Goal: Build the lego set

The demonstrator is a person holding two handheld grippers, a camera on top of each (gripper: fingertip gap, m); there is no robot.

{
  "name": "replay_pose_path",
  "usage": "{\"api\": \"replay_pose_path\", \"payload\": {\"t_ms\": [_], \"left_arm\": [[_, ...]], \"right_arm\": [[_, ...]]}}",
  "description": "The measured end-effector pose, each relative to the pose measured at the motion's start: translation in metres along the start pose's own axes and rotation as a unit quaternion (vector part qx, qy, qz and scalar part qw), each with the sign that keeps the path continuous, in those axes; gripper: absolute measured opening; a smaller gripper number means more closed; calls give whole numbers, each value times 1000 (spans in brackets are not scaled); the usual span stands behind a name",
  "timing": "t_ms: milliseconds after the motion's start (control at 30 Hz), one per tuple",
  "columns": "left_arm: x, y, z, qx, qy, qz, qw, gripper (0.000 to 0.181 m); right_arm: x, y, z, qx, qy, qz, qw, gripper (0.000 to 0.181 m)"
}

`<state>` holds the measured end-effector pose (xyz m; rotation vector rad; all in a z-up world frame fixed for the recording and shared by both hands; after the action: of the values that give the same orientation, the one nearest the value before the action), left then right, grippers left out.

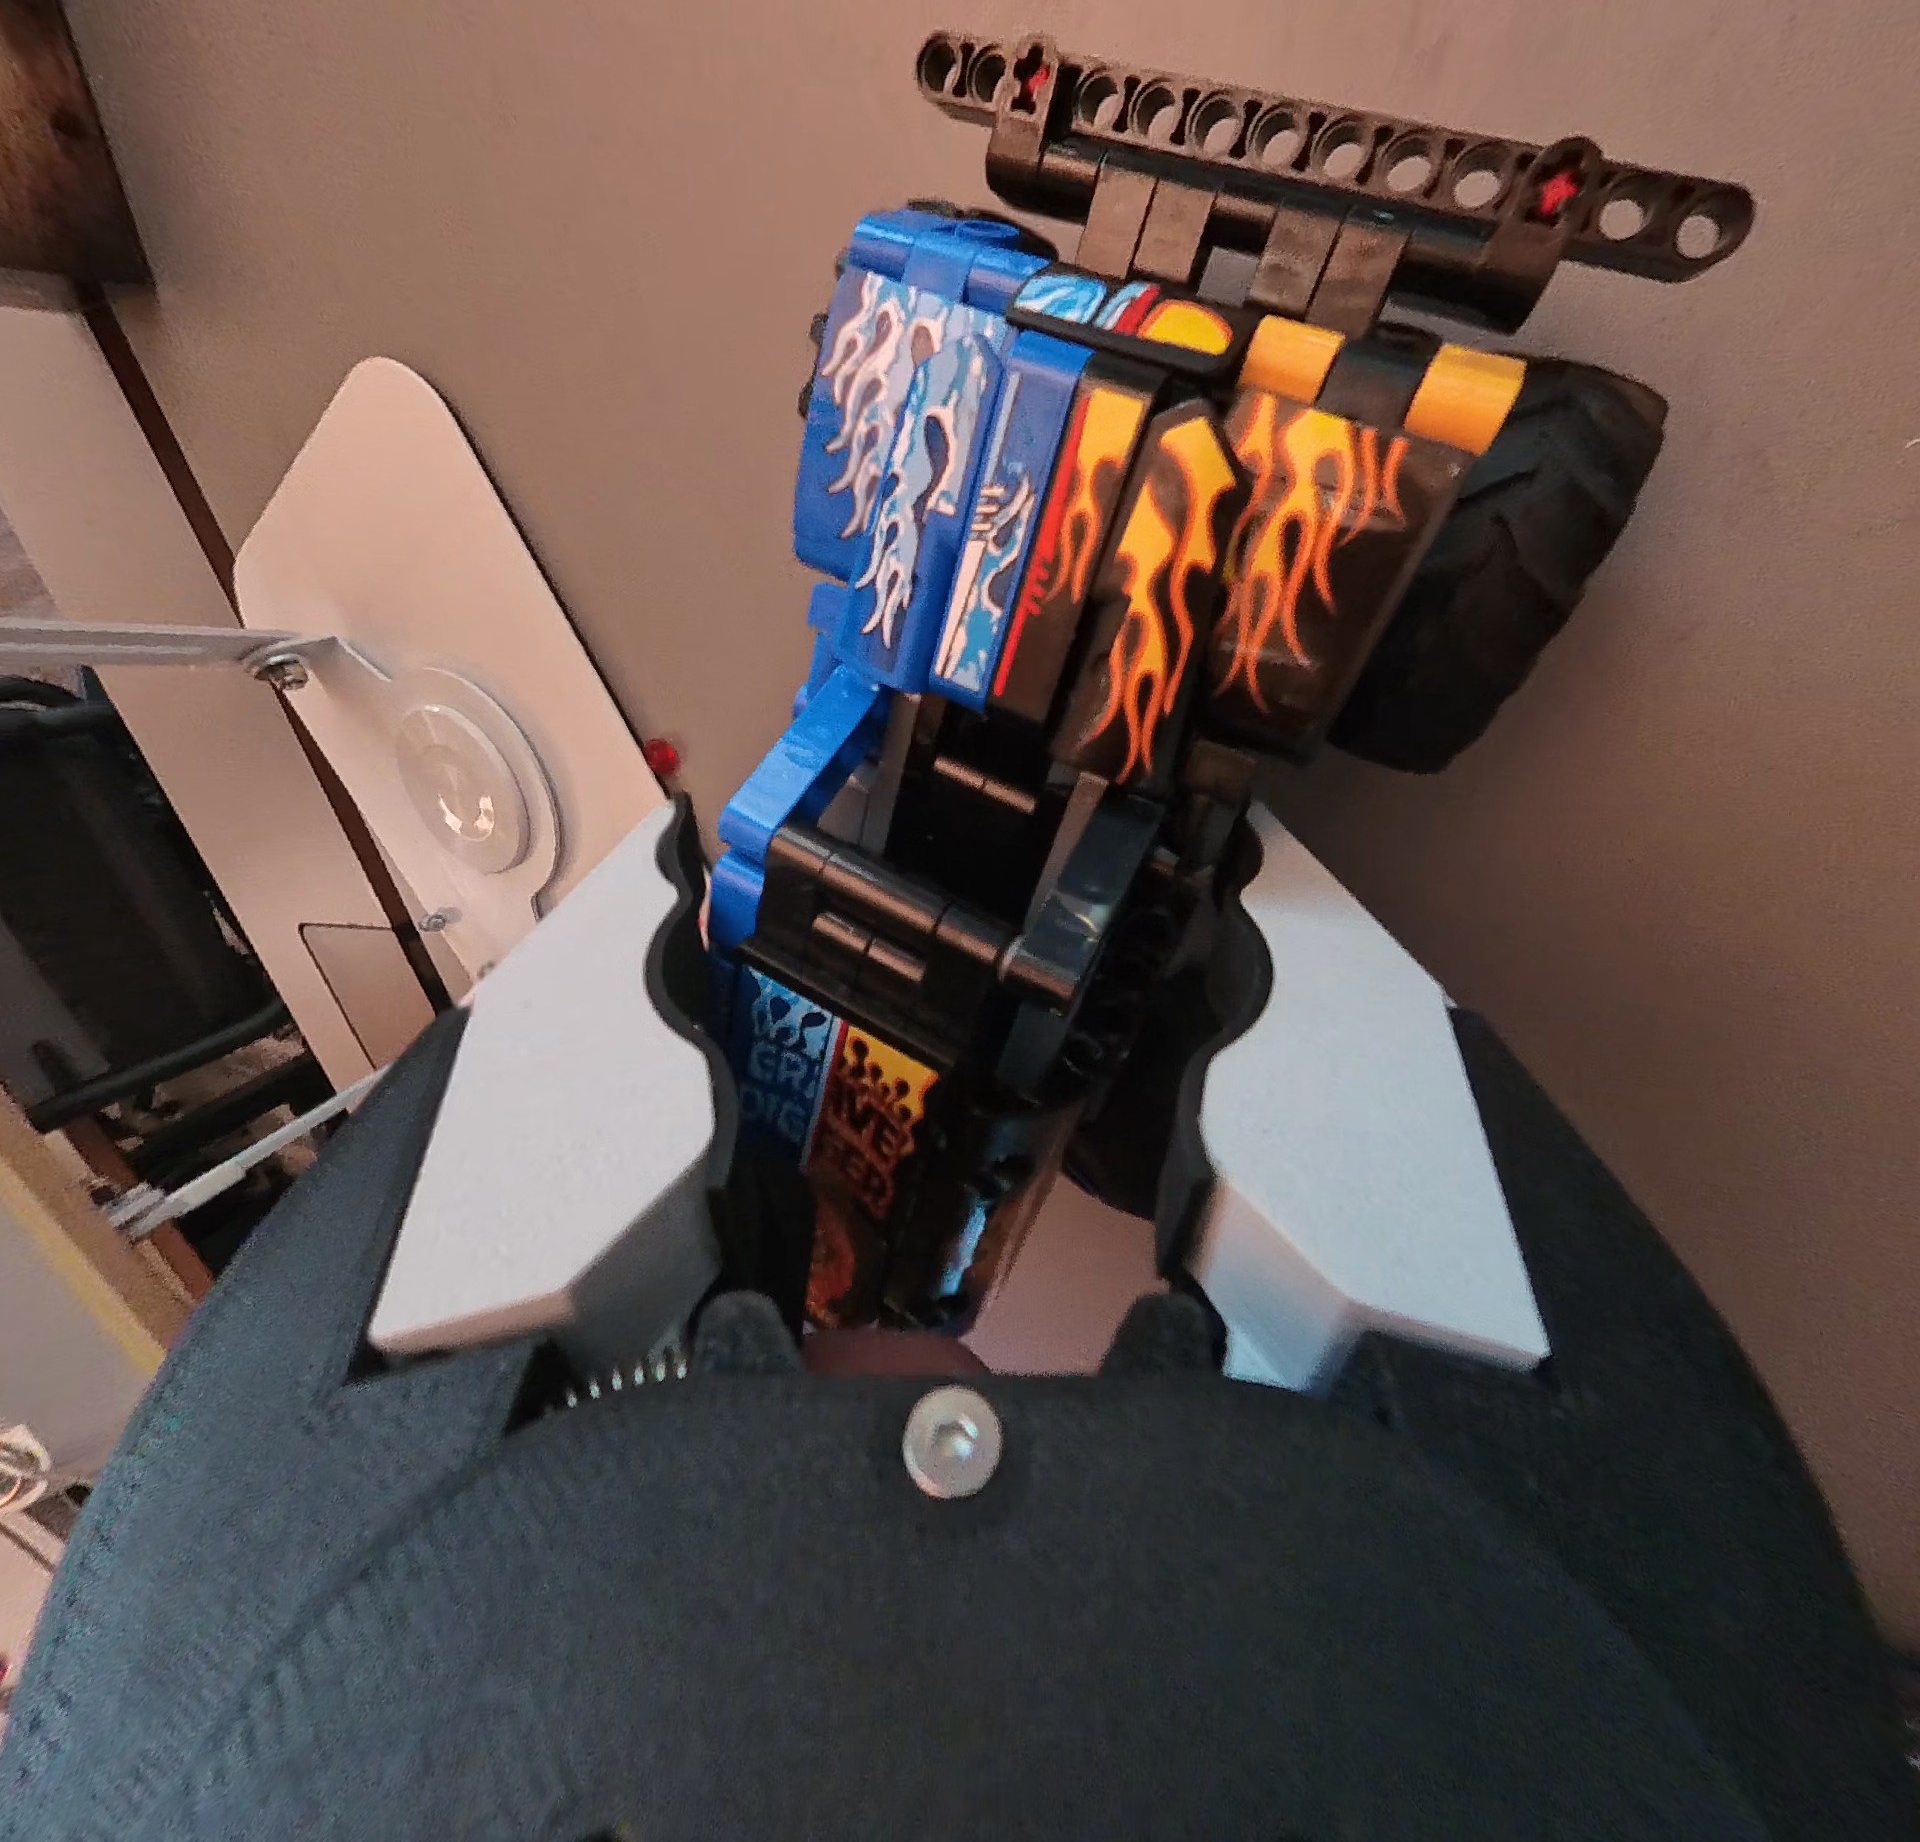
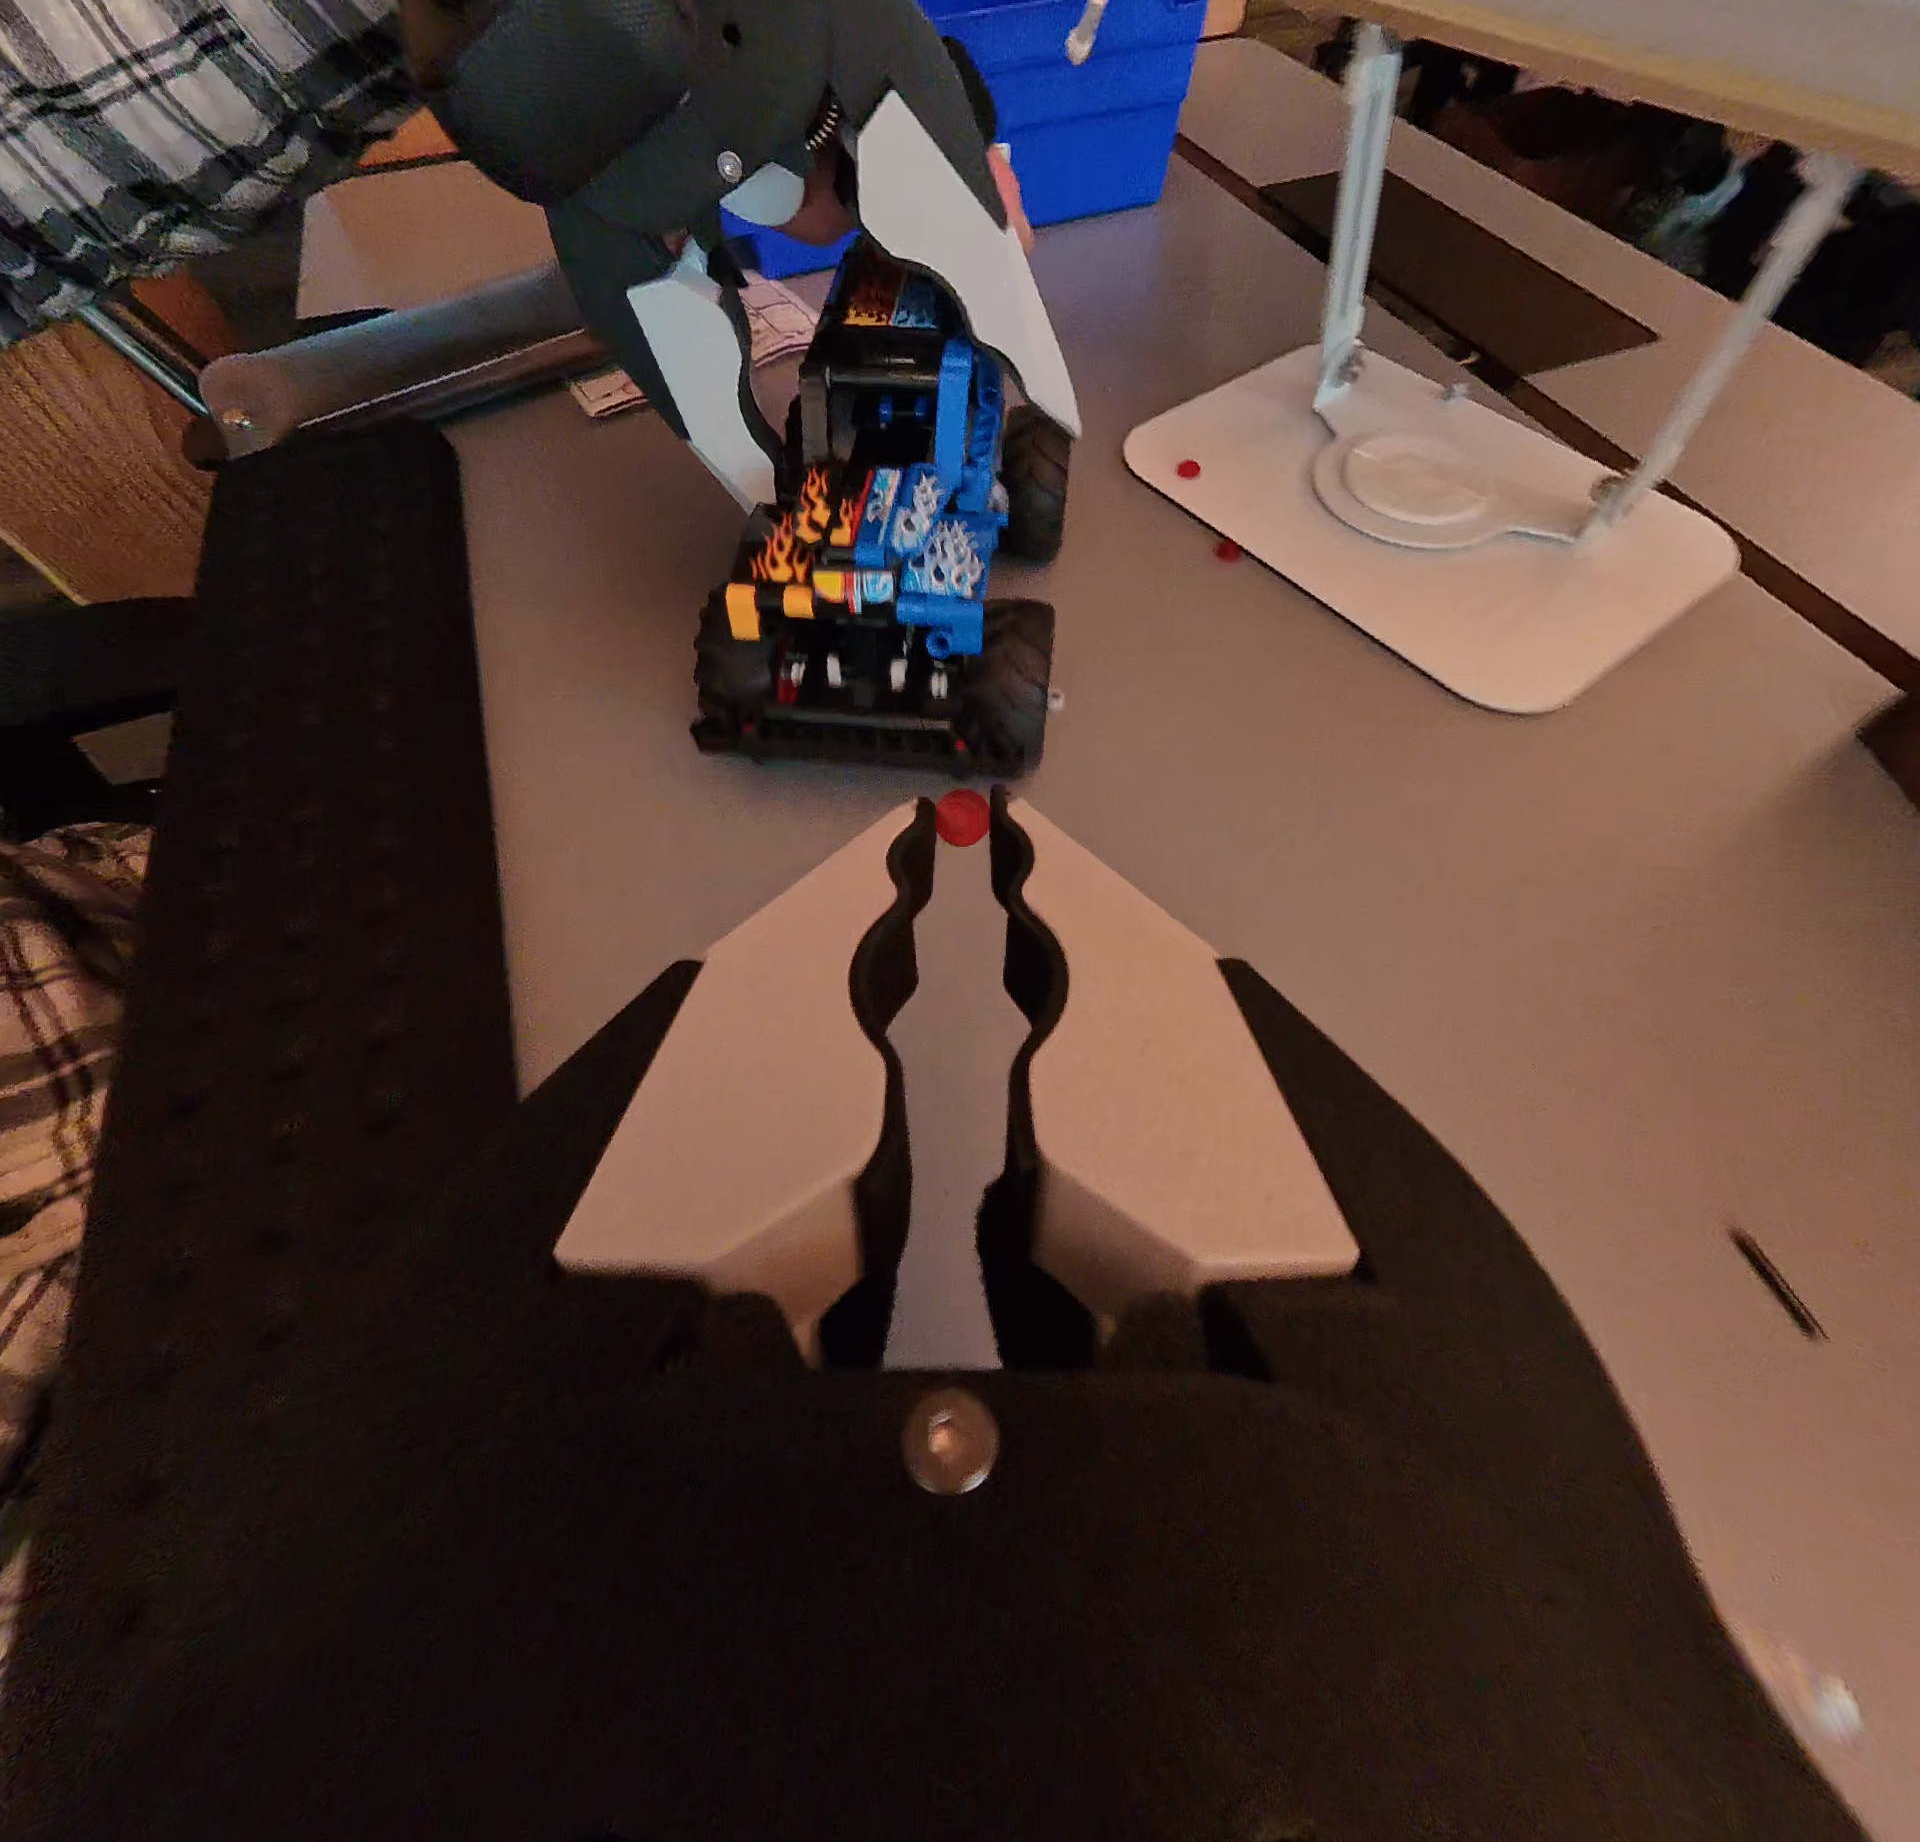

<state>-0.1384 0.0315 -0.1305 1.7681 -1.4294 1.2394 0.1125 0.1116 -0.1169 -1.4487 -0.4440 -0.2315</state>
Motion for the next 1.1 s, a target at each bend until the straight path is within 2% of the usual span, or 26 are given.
{"api": "replay_pose_path", "payload": {"t_ms": [167, 267, 367, 600, 1100], "left_arm": [[-2, 0, 0, -5, 0, 8, 1000, 99], [-2, 0, 0, -8, -4, 15, 1000, 98], [-3, -1, 1, -12, -10, 21, 1000, 99], [-3, -2, 3, -19, -14, 32, 999, 99], [-4, -1, 3, -20, -17, 38, 999, 99]], "right_arm": [[-53, -3, 2, 35, -30, 3, 999, 8], [-70, -2, 1, 36, -44, 38, 998, 8], [-81, -1, 1, 55, -40, 40, 997, 7], [-91, 5, 1, 67, -29, 44, 996, 7], [-93, 9, -3, 71, -23, 66, 995, 8]]}}
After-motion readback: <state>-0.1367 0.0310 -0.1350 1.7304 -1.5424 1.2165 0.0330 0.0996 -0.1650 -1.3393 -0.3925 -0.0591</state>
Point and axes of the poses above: each gripper's, where its closed fingertips meet, x back along the fingers, y out of its underside, z = x × y across the jaws, the point moved 10 cm from there along x, back along the fingers, and after that the axes turned 5 degrees about x, right-handed, at the moved point
